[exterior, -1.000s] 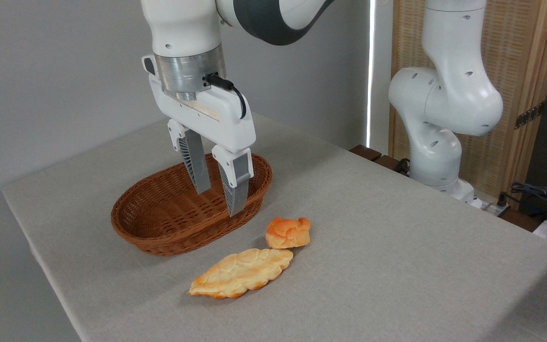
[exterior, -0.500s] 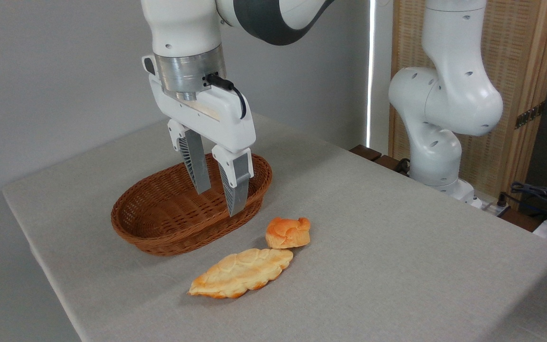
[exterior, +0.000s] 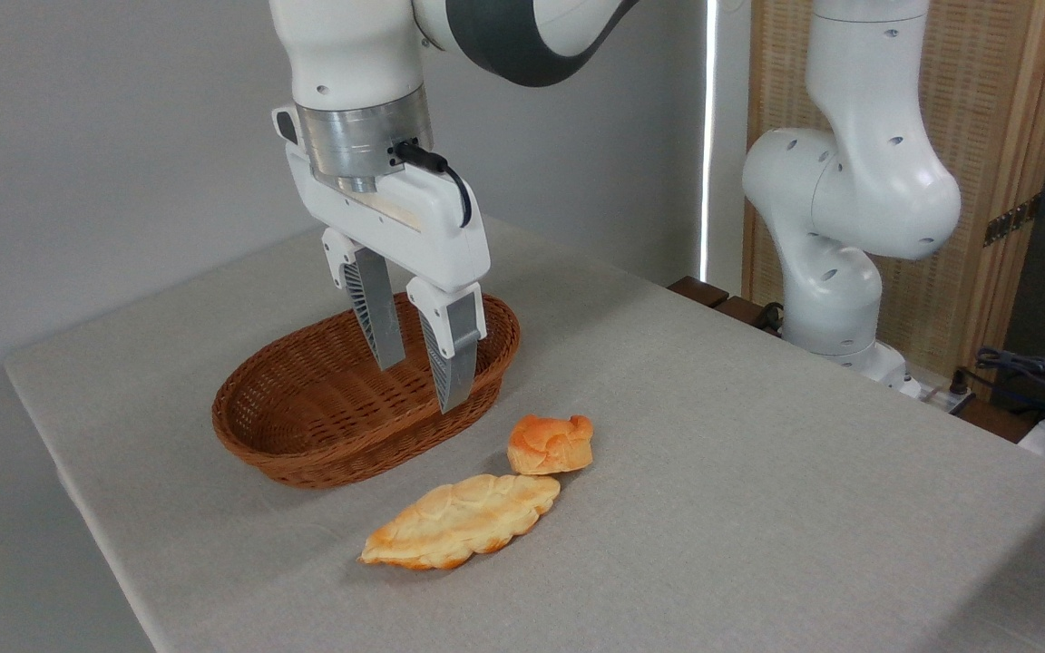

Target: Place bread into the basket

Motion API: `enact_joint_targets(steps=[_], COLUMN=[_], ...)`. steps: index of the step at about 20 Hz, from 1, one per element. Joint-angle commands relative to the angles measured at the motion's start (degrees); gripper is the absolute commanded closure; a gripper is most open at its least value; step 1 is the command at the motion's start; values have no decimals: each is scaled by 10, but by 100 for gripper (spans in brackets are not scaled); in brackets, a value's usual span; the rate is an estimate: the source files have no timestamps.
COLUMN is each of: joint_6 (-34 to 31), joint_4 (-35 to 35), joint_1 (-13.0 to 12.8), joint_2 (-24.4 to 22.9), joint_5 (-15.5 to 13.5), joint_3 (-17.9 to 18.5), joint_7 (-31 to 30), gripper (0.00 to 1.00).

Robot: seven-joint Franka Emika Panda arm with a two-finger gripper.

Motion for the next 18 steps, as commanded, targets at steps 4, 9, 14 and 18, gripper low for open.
enact_joint_targets(steps=[4,9,14,18], joint_6=[-10,-10,-10,-10], joint_4=[12,20,24,24], joint_1=[-2,-2,-2,-2], joint_2=[5,4,4,5], joint_5=[-4,-4,-4,-4], joint_3=[-1,-1,2,2], joint_7=[-6,-5,-3,-2], gripper=[0,0,0,0])
